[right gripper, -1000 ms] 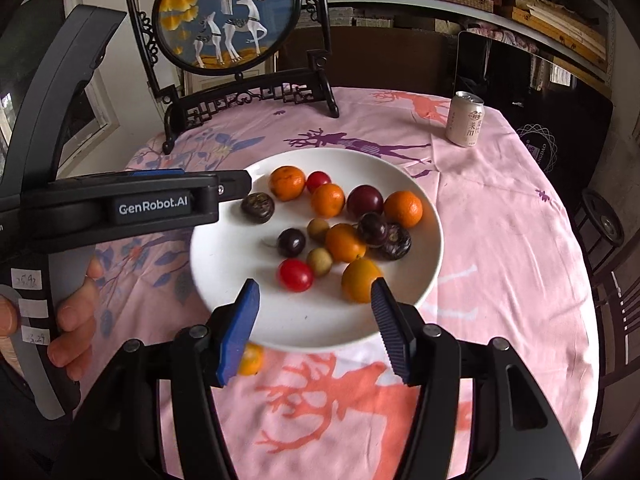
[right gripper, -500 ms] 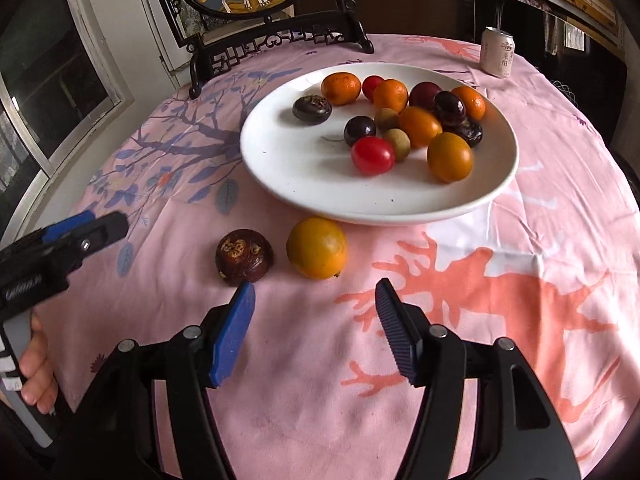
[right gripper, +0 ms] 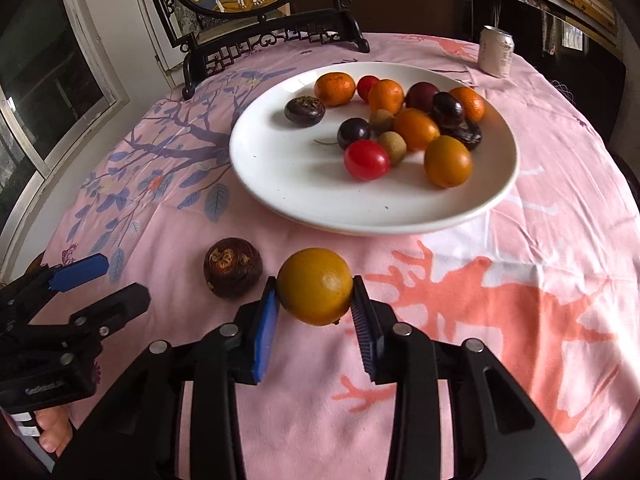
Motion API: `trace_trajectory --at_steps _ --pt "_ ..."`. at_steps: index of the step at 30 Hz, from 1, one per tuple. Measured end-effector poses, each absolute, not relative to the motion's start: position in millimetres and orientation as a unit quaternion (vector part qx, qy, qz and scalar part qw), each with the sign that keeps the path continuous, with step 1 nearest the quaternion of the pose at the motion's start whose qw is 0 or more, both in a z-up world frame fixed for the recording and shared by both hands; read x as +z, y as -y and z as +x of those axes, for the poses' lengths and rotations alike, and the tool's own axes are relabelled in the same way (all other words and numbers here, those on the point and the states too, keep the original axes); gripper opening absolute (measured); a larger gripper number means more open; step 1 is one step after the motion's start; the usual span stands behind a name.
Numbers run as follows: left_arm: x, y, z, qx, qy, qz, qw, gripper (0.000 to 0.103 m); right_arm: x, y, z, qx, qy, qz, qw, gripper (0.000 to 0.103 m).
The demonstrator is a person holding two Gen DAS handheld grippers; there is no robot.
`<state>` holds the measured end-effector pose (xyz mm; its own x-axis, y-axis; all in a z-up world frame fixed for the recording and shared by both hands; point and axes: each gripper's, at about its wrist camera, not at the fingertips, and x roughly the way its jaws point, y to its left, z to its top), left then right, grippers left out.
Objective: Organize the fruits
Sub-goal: 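Grasp a yellow-orange fruit with the right tool while the left grasps a brown mangosteen, then lower both fruits onto the white plate and open both tools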
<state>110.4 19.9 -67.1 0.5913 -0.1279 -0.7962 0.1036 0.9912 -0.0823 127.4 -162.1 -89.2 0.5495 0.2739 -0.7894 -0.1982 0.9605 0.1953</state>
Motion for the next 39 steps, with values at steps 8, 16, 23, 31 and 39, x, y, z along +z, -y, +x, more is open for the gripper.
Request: trace_trajectory --at_steps 8,16,23,31,39 --pt "-80 26 129 -0.078 -0.464 0.021 0.882 0.081 -86 211 85 0.111 -0.457 0.066 0.880 0.036" --pt "-91 47 146 -0.068 -0.473 0.042 0.878 0.070 -87 225 76 0.117 -0.451 0.077 0.882 0.036" --pt "-93 53 151 -0.067 -0.473 0.047 0.877 0.041 -86 222 73 0.121 -0.449 0.080 0.882 0.036" --pt "-71 41 128 -0.077 -0.450 0.019 0.890 0.040 -79 216 72 0.122 -0.446 0.075 0.884 0.036" --pt "-44 29 109 -0.099 -0.435 0.005 0.895 0.040 -74 203 78 0.133 -0.449 0.070 0.881 0.036"
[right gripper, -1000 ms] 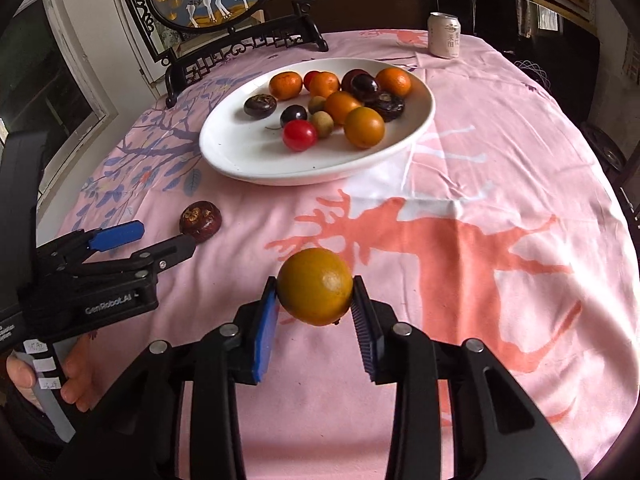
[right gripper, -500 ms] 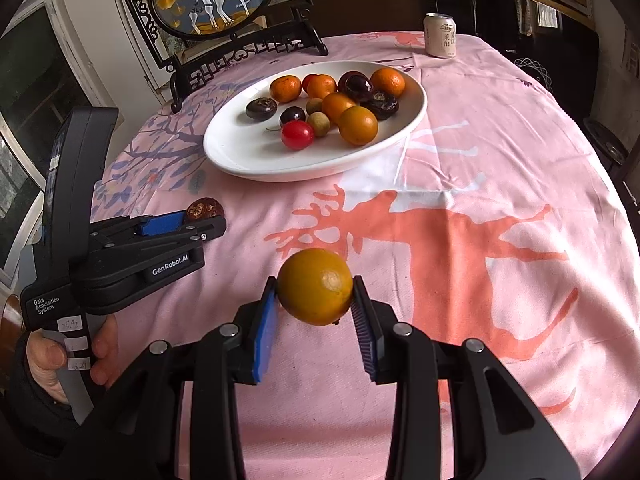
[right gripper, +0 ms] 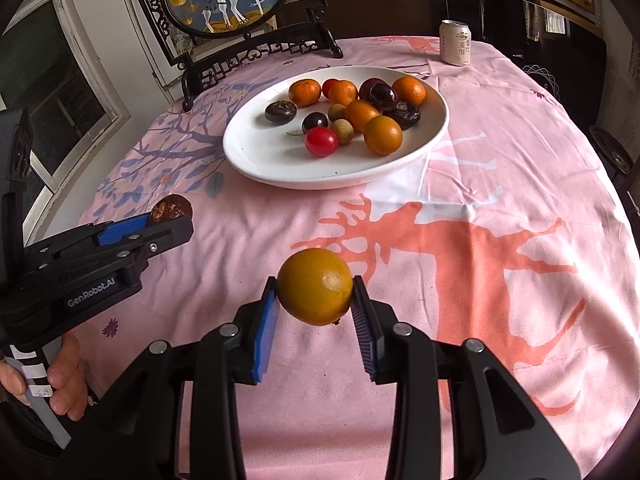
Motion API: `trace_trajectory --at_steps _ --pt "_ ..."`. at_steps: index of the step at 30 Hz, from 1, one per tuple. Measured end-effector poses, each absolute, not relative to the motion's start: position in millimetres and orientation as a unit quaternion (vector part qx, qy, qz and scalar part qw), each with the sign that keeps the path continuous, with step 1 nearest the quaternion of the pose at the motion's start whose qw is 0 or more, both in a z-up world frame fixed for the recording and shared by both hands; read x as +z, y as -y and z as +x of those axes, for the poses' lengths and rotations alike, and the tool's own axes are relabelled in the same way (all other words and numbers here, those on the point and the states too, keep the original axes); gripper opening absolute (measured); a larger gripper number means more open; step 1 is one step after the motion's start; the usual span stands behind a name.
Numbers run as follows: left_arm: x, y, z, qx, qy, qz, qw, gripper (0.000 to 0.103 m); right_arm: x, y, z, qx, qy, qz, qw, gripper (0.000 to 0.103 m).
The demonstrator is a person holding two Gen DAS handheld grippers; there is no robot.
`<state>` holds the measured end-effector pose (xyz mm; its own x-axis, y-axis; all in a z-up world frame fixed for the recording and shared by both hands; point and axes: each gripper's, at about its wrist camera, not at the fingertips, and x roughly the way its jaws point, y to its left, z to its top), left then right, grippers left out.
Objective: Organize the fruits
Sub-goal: 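Lower both fruits onto the white plate and open both tools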
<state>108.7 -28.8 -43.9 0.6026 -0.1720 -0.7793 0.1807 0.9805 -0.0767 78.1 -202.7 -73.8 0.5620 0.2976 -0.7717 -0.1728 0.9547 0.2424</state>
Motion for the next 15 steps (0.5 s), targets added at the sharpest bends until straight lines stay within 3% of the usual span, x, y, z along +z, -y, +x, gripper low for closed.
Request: trace_trajectory --at_steps 6,15 --pt "-19 22 133 -0.077 -0.415 0.021 0.906 0.040 -57 201 106 0.128 -0.442 0.042 0.887 0.036" --pt "-4 53 229 -0.095 -0.422 0.031 0.901 0.040 -42 225 183 0.086 -0.433 0.017 0.897 0.036"
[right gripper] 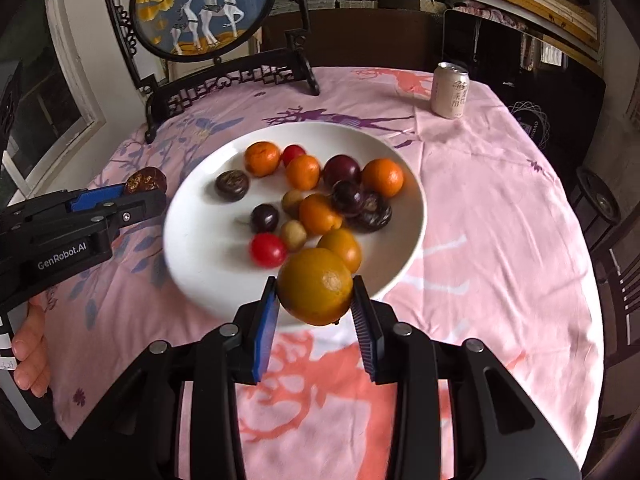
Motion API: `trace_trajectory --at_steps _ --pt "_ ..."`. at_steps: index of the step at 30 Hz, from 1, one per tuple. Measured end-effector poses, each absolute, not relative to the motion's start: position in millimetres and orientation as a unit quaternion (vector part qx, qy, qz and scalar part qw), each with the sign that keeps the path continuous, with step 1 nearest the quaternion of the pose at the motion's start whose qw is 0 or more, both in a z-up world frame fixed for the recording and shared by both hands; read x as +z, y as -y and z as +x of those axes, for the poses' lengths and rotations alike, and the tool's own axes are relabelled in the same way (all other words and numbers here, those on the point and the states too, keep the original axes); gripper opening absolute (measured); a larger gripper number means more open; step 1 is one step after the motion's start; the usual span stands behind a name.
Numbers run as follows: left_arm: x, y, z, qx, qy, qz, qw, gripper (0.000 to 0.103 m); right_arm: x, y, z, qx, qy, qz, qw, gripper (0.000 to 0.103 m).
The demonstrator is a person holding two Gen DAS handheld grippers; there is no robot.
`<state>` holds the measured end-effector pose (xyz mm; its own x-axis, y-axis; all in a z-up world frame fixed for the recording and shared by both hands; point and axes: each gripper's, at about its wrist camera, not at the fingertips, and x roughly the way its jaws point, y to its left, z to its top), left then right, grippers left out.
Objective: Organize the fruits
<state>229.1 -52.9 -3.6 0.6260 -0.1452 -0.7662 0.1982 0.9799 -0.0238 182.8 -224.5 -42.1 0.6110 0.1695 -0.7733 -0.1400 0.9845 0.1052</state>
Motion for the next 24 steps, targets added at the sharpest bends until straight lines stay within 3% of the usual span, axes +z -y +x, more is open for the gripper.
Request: trace_trajectory --at_steps 13,14,15,17,21,24 --pt "-55 86 320 -0.076 -0.479 0.047 0.873 0.041 -66 250 246 0.065 -0.457 0.026 0.887 0.037" --pt "-56 87 320 -0.075 -0.477 0.051 0.875 0.041 -66 251 247 0.064 -0.455 0.027 0.888 0.045" --pt "-56 89 321 -0.074 -0.473 0.055 0.876 0.043 -66 251 248 0.061 -0.451 0.026 0.890 0.064" --pt "-52 89 321 -0.073 -0.466 0.054 0.880 0.077 -62 251 247 0.048 -0.440 0.016 0.897 0.073" --pt "-37 84 314 -0.071 -0.448 0.051 0.890 0.086 -54 247 239 0.030 -0.426 -0.012 0.904 0.096" --pt "-22 75 295 -0.073 -0.433 0.037 0.898 0.093 -46 242 226 0.027 -0.420 -0.026 0.907 0.097"
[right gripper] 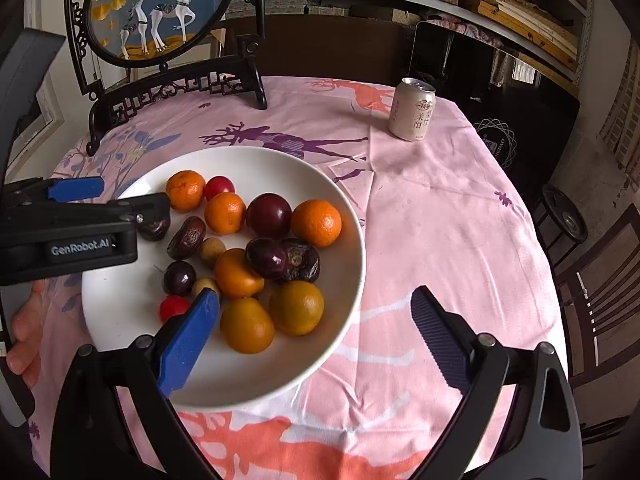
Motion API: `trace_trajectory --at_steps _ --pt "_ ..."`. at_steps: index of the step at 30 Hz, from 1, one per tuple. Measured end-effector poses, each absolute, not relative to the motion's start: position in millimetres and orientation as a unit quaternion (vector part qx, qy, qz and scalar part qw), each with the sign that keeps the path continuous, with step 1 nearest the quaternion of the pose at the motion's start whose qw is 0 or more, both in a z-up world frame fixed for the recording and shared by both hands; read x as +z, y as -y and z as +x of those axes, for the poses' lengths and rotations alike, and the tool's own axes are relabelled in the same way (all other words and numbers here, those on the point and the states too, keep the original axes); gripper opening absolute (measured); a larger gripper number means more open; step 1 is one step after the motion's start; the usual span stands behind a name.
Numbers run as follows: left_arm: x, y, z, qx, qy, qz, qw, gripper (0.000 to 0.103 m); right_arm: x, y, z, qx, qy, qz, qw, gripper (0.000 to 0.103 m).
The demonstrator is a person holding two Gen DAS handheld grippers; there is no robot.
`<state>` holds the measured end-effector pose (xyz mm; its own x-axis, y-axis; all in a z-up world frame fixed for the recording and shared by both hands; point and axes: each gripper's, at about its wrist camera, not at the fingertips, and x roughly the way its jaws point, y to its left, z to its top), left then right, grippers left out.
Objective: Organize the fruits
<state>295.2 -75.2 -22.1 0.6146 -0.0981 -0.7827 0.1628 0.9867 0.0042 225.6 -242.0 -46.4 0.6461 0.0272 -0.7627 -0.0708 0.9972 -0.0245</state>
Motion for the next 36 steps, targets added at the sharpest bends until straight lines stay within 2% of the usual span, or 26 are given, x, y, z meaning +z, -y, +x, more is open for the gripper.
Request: trace_trajectory --at_steps 5,10,16,26,36 --pt "-1 59 237 -0.084 -0.408 0.020 0.909 0.101 -40 229 186 0.038 -0.418 -0.032 0.907 0.102" --pt "10 41 165 -0.070 -0.378 0.013 0.923 0.101 -42 212 138 0.055 -0.417 -0.025 0.907 0.102" --pt "0 20 107 -0.044 -0.387 -0.004 0.921 0.101 -50 200 97 0.052 -0.431 -0.007 0.901 0.102" --pt "3 16 61 -0.049 -0.371 0.008 0.927 0.101 -44 191 65 0.061 -0.427 -0.002 0.902 0.102" --pt "6 22 54 -0.052 -0.369 0.019 0.928 0.101 -41 190 57 0.055 -0.422 -0.001 0.905 0.102"
